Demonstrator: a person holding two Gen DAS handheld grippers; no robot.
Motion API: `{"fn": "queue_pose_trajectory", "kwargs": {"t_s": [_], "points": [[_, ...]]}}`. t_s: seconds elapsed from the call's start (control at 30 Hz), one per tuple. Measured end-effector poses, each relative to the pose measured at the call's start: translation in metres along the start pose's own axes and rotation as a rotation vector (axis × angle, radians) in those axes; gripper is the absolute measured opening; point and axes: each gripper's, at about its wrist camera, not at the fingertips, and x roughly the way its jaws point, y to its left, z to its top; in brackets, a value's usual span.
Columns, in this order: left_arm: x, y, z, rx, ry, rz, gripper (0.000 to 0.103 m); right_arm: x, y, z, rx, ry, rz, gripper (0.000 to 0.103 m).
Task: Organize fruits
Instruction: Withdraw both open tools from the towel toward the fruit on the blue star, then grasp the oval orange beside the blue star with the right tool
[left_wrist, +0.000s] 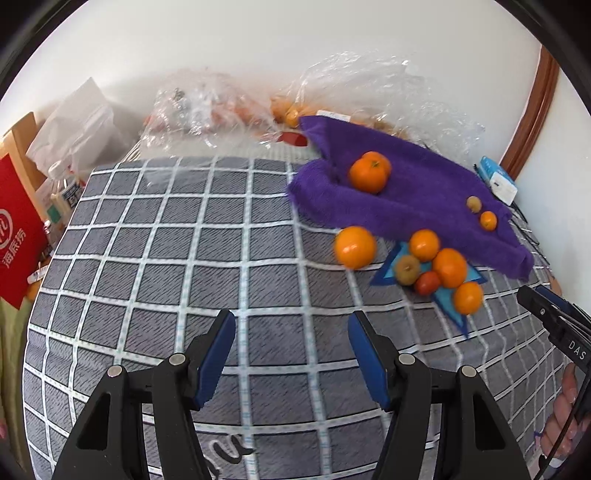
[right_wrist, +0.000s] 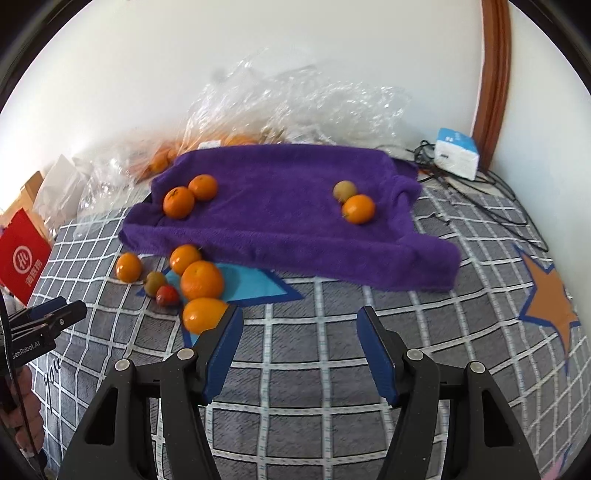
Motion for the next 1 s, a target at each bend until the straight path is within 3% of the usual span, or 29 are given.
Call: {"fn": "queue_pose_trajectory", "kwargs": {"t_s": [0.23,0.63,0.7,0.77,0.83,1.0], "points": [[0.007,0.024,-0.006,-0.01,0.004,0.03,0.061,0.019,0.028,-0.005,-0.015,0.027,0.059,0.064],[0.014,0.042,-0.006,-0.02,-0.012,0.0,0.065,0.046,0.06,0.0,-0.043,0.036,0.076,0.066],[0.015,0.041,-0.007,-0.014,-0.016,0.002,0.068,0.051,0.065,-0.001,-0.058,0.044,0.07,0.057],[0.015,0.039,-0.008,-0.001,-0.023,0.007,0.07,0.056,0.068,-0.003,-0.073,0.059,0.065,0.036],[0.016,0.037,-0.01,0.012,-0.027,0.014,0.072,0.056,0.069,-0.006,-0.079,0.049,0.041,0.031],[0.018,0.032,-0.01,0.032,-0.024,0.025,0.076,0.052,0.06,-0.007,-0.058,0.046,0.031,0.031]]}}
